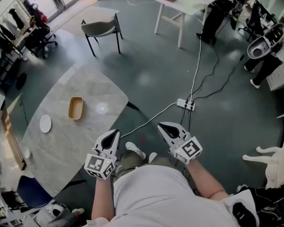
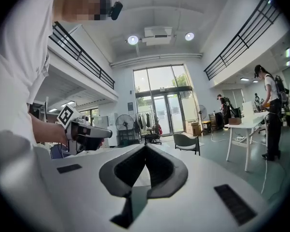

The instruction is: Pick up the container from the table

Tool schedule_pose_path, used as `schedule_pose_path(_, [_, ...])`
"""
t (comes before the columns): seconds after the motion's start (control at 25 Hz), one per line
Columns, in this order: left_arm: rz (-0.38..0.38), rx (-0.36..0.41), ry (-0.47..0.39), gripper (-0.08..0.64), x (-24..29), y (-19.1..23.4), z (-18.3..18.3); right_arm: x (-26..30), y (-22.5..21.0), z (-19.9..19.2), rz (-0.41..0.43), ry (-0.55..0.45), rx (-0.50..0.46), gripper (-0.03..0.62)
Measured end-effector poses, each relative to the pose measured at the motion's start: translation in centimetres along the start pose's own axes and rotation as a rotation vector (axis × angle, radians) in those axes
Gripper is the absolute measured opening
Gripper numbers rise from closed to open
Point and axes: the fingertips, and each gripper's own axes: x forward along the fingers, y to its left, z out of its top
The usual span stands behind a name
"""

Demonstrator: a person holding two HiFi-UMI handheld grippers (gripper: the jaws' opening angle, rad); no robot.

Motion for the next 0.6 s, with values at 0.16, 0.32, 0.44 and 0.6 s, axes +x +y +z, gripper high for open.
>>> schedule_pose_path(0.16, [-0.004, -0.015, -0.001, 0.002, 2.2, 3.5, 0.3, 3.3, -1.5, -0.3, 0.026, 0.039, 0.009, 0.009])
schedule_pose_path(0.32, [-0.025, -0.03, -0.014, 0.002, 5.3, 7.6, 1.8, 7.4, -4.1, 0.8, 0.015, 0.057, 0.022, 0.011])
schedule_pose_path(0.44, [-0.036, -0.024, -0.021, 0.002, 7.4, 10.9, 3.6, 10.8, -6.4, 2.0, -0.002, 0.062, 0.032, 0.011])
schedule_pose_path(0.6, [-0.038, -0.024, -0.026, 0.002, 8.5, 15.9, 4.9, 15.8, -7.8, 3.2, -0.003, 0.065, 0.03, 0.011])
